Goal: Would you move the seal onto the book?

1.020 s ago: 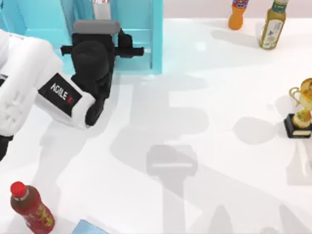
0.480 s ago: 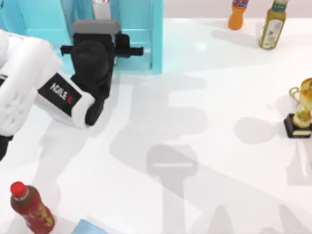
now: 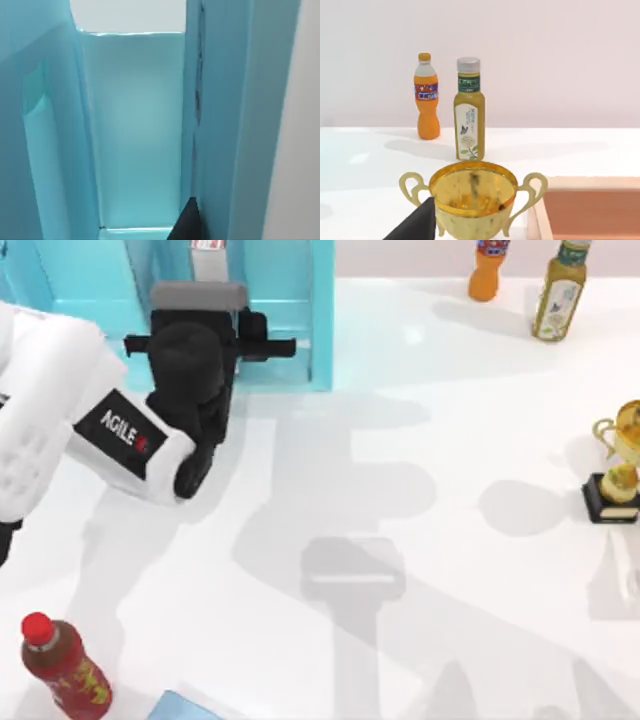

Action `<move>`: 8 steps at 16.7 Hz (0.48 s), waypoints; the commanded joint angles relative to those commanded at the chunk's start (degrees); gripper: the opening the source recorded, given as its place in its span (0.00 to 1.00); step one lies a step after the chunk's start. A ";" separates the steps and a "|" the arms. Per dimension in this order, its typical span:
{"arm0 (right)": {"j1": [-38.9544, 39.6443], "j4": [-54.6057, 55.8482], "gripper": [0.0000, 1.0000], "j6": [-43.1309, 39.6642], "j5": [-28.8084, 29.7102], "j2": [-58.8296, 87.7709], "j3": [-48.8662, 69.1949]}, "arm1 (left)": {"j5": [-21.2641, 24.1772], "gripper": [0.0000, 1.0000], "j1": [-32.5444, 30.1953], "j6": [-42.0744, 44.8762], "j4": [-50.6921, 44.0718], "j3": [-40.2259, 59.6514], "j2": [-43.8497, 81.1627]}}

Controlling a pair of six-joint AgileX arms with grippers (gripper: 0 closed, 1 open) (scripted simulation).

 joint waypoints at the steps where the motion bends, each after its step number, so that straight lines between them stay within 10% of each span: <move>1: 0.00 0.00 1.00 0.00 0.00 0.00 0.00 | -0.63 0.00 -0.58 0.03 -1.34 -1.27 -1.81; 8: 0.00 0.00 1.00 0.00 0.00 0.00 0.00 | -6.37 0.00 -5.96 0.17 -13.75 -12.90 -29.13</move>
